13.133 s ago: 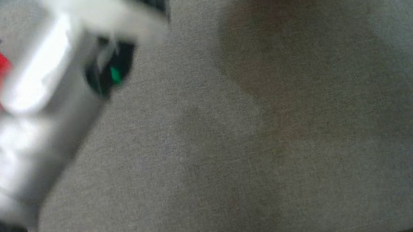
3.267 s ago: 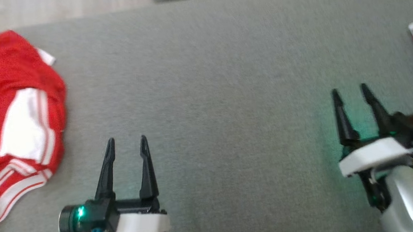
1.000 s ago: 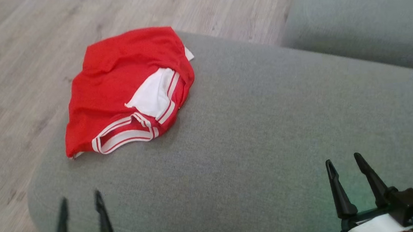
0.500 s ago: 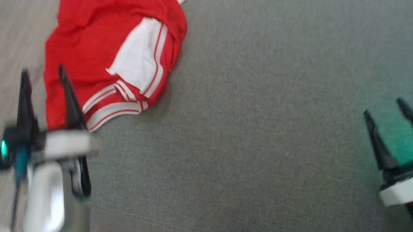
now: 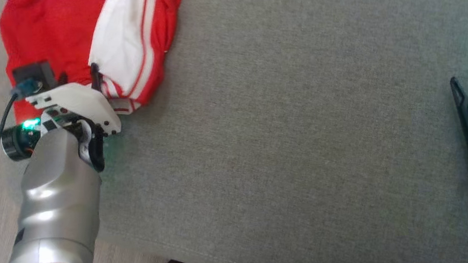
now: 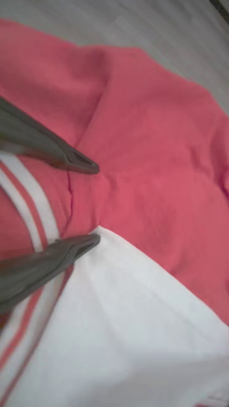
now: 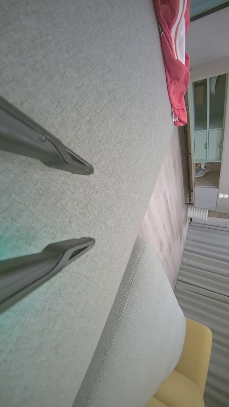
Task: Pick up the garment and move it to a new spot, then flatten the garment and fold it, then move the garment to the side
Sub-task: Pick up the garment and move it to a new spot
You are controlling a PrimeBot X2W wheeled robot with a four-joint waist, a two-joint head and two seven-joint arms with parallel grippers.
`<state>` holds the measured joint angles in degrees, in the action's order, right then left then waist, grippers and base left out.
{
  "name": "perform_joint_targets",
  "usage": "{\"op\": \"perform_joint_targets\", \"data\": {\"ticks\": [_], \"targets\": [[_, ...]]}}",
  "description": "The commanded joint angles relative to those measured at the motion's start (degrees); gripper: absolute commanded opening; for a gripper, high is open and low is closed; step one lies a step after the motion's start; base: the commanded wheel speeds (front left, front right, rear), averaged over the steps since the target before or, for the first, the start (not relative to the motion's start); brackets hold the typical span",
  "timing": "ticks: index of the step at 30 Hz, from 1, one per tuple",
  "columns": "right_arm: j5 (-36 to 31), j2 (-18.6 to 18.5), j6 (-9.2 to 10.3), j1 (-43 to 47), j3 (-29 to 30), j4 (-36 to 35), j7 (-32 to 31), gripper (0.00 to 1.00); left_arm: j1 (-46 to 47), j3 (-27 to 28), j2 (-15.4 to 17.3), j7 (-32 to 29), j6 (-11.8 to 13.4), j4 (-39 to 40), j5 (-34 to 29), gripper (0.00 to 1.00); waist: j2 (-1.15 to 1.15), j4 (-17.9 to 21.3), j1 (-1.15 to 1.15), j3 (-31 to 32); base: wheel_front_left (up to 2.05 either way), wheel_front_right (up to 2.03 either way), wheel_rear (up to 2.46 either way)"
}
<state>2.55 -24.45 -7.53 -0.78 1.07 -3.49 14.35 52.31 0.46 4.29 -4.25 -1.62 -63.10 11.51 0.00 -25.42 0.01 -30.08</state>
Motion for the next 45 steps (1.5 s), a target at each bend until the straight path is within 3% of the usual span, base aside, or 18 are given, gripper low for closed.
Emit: {"op": "perform_joint_targets", "data": {"ticks": [1, 3, 4, 9, 14, 23, 31, 35, 40, 45], "targets": [[0.51, -1.28, 0.04, -0.10, -0.89, -1.23, -0.35, 1.00, 0.95, 1.75, 2.56, -0.46, 0.42, -1.14, 0.65, 1.00, 0.00, 1.11, -0.01, -1.63, 0.00, 0.00, 0.00], [0.60, -1.22, 0.04, -0.16, -0.82, -1.48, -0.50, 1.00, 1.24, 2.02, 2.02, -0.93, -0.94, -4.04, 1.69, 0.95, 0.00, 1.40, -0.01, -2.07, 0.00, 0.00, 0.00], [0.64, -1.08, 0.04, -0.12, -0.76, -1.46, -0.55, 1.00, 1.48, 2.11, 1.85, -0.52, -1.45, -4.89, 2.09, 0.00, 0.00, 1.49, -0.01, -2.18, 0.00, 0.00, 0.00], [0.61, 0.51, 0.04, -0.73, -1.10, -0.01, -0.24, 1.00, 2.78, 1.12, 3.47, 7.70, -2.65, -5.21, 1.45, 0.00, 0.00, 2.27, -0.01, -0.59, 0.00, 0.00, 0.00], [0.80, 3.83, 0.04, -1.83, -3.26, 3.53, 0.44, 1.00, 4.81, -0.86, 6.28, 15.34, -2.93, -3.92, -0.62, 0.00, 0.00, 3.99, -0.01, 5.01, 0.00, 0.00, 0.00], [1.67, 12.49, 0.04, -2.73, -6.17, 6.79, 0.63, 1.00, 10.87, -6.39, 10.47, 18.21, -5.26, 5.41, -3.88, 0.00, 0.00, 12.42, -0.01, 17.94, 0.00, 0.00, 0.00], [1.88, 16.88, 0.04, -0.12, -6.79, 7.41, 0.64, 1.00, 12.57, -12.80, 8.45, 12.80, -5.83, 17.07, 0.24, 0.00, 0.00, 21.29, -0.01, 26.16, 0.00, 0.00, 0.00], [1.68, 18.63, 0.04, 0.79, -6.61, 7.34, 0.64, 1.00, 11.75, -18.05, 8.42, 6.39, -5.85, 27.29, 6.89, 0.00, 0.00, 28.02, -0.01, 28.91, 0.00, 0.00, 0.00], [1.88, 19.76, 0.04, 0.12, -7.34, 6.98, 0.64, 1.00, 9.26, -19.79, 8.43, 2.14, -5.86, 33.19, 9.95, 0.00, 0.00, 34.13, -0.01, 28.59, 0.00, 0.00, 0.00], [2.08, 20.42, 0.04, -0.74, -7.08, 6.72, 0.64, 1.00, 3.97, -22.12, 6.08, 1.06, -5.85, 34.51, 11.35, 0.00, 0.00, 38.35, -0.01, 25.82, 0.00, 0.00, 0.00]]}}
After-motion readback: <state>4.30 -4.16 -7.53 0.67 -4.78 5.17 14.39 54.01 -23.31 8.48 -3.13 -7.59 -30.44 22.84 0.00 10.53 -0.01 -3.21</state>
